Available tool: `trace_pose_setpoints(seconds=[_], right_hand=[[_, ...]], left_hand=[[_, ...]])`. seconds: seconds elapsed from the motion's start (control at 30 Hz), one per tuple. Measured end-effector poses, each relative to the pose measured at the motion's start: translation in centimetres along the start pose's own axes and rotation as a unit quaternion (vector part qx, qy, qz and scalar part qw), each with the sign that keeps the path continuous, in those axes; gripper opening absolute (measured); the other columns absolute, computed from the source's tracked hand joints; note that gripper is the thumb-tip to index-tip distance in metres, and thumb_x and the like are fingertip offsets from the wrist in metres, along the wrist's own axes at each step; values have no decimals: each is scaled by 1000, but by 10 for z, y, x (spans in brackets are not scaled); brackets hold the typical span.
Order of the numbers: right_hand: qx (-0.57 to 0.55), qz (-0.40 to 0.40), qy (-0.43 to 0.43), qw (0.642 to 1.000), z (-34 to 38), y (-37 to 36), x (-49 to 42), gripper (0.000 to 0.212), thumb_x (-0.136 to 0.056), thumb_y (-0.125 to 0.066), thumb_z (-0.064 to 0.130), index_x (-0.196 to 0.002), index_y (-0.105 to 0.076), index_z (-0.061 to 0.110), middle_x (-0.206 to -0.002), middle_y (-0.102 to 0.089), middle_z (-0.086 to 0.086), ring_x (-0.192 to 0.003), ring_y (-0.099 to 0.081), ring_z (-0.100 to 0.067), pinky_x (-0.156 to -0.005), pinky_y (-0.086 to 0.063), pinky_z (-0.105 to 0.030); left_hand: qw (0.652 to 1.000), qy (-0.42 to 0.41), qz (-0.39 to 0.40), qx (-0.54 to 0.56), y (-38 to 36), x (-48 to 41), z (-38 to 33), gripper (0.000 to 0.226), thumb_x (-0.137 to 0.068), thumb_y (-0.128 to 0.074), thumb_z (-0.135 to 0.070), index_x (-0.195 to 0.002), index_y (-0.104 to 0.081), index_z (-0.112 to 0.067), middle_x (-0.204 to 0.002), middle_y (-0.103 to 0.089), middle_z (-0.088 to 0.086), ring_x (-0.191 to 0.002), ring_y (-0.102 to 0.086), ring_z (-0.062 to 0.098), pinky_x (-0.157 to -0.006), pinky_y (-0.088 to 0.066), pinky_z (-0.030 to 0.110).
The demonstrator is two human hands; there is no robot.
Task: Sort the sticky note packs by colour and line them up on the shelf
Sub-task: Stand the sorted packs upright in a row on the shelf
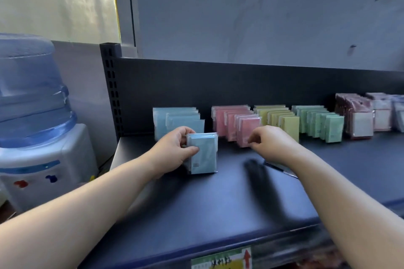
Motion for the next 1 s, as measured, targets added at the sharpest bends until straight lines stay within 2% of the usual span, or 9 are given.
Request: trace_pose_setpoints(seconds=[0.13, 0.23, 0.47, 0.53, 0.6, 0.67, 0.73, 0.87, 1.0], right_hand=[[110, 95, -83, 986, -46, -1, 15, 37, -87, -57, 43, -107, -67, 13, -109, -68, -5, -100, -61, -25, -85, -51, -33], [159, 157, -90, 971, -55, -12, 28, 54, -87, -56, 52, -125, -56, 14, -121, -62, -6, -110, -58, -26, -91, -49, -35], [-49, 200, 73, 976, 18, -25, 46, 65, -82, -72, 32, -140, -43, 29, -141, -45, 9, -125, -44, -10, -94, -34, -19], [-83, 197, 65, 975, 26, -26, 46, 71, -82, -69, 42, -144, -39, 25, -145, -41, 8, -130, -40, -9, -99, -30, -17], [-17, 177, 24, 984, 22, -27, 40, 77, -81, -61, 60, -142, -40, 19, -143, -42, -1, -129, -42, -18, -104, -35, -27], [85, 178, -1, 980, 21, -32, 38, 78, -77, -53, 72, -130, -51, 15, -131, -47, -8, -116, -48, -25, -97, -43, -36], [106, 180, 9, 978, 31, -38, 39, 72, -77, -53, 71, -122, -55, 15, -121, -49, -8, -107, -50, -26, -90, -45, -37], [42, 208, 55, 976, 57, -43, 44, 60, -79, -63, 59, -124, -50, 23, -122, -50, -2, -104, -52, -20, -83, -44, -31], [-71, 218, 80, 970, 75, -44, 45, 45, -76, -75, 38, -113, -53, 27, -113, -47, 3, -91, -54, -14, -60, -42, -18]], left_hand=[[1000, 8, 14, -10, -16, -7, 2, 19, -88, -63, -11, -99, -55, -25, -90, -70, 3, -89, -66, 23, -88, -54, 46], [1000, 9, 3, 18, -24, -8, 10, 20, -89, -63, -13, -101, -55, -27, -97, -71, 4, -97, -67, 23, -93, -51, 47], [993, 16, -45, 106, -10, -4, 20, 22, -90, -60, -4, -103, -55, -22, -103, -69, 12, -100, -66, 30, -92, -52, 47], [991, 18, -61, 121, -3, -2, 22, 21, -91, -59, -4, -104, -56, -21, -104, -69, 13, -100, -66, 29, -91, -52, 46], [989, 18, -79, 127, 4, 0, 23, 21, -91, -58, -5, -105, -57, -21, -104, -70, 12, -98, -67, 28, -90, -53, 46], [987, 11, -104, 123, 12, 1, 23, 22, -91, -58, -5, -104, -57, -24, -103, -70, 9, -97, -67, 25, -89, -53, 44], [985, -2, -130, 111, 17, 2, 19, 25, -91, -58, -6, -101, -55, -28, -102, -69, 5, -95, -67, 22, -86, -54, 41], [983, -22, -164, 77, 24, 5, 13, 27, -90, -59, -6, -96, -53, -31, -99, -67, -5, -92, -65, 12, -86, -53, 35], [986, -31, -159, 40, 26, 2, 14, 22, -88, -63, -8, -96, -58, -28, -101, -69, -2, -96, -66, 14, -93, -52, 41]])
Point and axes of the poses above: each hand's wrist, its own x-axis away from the middle knuckle, its own y-axis out of the back of the hand, z = x × y, the point moved 8 cm from there along -x, towards the middle knuckle
